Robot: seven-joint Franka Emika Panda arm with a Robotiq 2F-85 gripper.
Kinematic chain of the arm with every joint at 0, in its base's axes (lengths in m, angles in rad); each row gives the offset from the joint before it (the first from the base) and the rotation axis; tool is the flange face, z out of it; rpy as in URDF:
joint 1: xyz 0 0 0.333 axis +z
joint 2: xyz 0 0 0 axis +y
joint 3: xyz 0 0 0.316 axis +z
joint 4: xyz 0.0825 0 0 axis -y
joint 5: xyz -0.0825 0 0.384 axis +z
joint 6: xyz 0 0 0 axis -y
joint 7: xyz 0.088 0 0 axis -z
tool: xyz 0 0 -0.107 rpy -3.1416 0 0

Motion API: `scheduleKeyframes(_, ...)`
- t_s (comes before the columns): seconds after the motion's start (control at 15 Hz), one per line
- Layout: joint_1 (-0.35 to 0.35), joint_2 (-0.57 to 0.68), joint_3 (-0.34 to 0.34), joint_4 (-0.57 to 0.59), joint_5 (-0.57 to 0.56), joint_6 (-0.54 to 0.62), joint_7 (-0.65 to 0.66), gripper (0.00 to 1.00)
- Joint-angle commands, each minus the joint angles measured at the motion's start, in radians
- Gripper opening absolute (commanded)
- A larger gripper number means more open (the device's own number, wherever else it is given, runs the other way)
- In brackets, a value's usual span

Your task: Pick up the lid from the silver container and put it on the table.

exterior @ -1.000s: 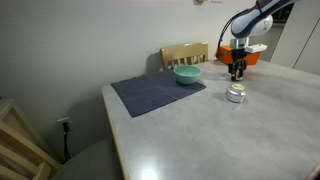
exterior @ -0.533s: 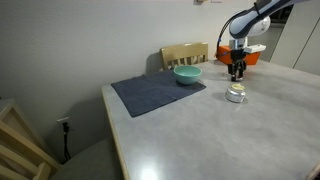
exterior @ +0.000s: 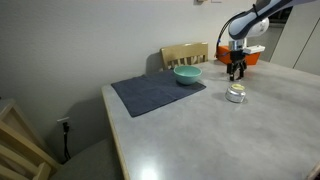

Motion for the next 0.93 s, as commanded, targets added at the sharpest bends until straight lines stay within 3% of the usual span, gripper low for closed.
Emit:
scheduleKeyframes(0.0, -0.014, -0.006, 0.019, 0.002, 0.002, 0.003, -0.024, 1.0)
scheduleKeyframes(0.33, 0.012, -0.087, 0.029, -0.116, -0.016, 0.095, -0.032, 1.0)
scheduleKeyframes(0.87, 0.061, -0.308, 0.017, -0.42, -0.082, 0.308, 0.01, 1.0)
